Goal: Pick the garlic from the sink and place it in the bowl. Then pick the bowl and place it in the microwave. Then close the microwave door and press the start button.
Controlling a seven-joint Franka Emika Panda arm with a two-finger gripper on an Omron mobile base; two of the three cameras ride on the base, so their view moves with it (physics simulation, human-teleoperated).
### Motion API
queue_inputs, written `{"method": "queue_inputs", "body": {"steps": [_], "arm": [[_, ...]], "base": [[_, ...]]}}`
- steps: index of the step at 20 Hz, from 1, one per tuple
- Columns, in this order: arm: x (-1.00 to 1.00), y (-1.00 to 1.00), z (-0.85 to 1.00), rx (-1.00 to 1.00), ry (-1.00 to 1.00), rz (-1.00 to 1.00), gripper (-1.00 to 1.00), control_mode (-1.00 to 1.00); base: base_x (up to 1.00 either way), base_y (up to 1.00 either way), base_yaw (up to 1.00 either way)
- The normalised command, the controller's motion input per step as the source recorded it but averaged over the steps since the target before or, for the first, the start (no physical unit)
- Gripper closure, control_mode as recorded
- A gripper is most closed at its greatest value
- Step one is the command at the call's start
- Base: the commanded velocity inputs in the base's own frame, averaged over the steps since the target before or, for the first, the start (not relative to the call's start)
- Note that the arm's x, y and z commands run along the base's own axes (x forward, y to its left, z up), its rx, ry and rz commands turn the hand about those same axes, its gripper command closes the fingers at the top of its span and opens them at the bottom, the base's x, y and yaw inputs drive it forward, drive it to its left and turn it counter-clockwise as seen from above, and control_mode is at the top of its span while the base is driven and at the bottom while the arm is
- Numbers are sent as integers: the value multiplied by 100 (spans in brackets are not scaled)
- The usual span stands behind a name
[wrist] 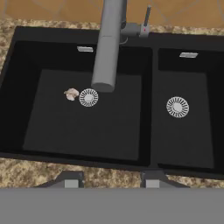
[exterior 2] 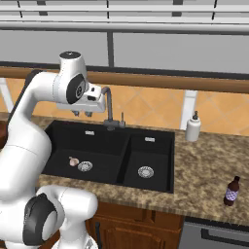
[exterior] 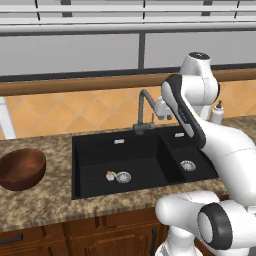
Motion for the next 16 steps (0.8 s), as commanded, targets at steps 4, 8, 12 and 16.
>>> {"method": "queue_inputs", "body": {"steps": [4, 8, 12, 16], "arm": [[-37, 11, -1, 2, 0, 0, -100, -100], [-78, 63, -26, 19, 6, 0, -100, -100], [-28, 98, -62, 14, 12, 0, -100, -100], [0, 97, -92, 3, 11, 0, -100, -100]], "base": [[0, 0, 0], [0, 0, 0], [0, 0, 0], [0, 0, 0]]}}
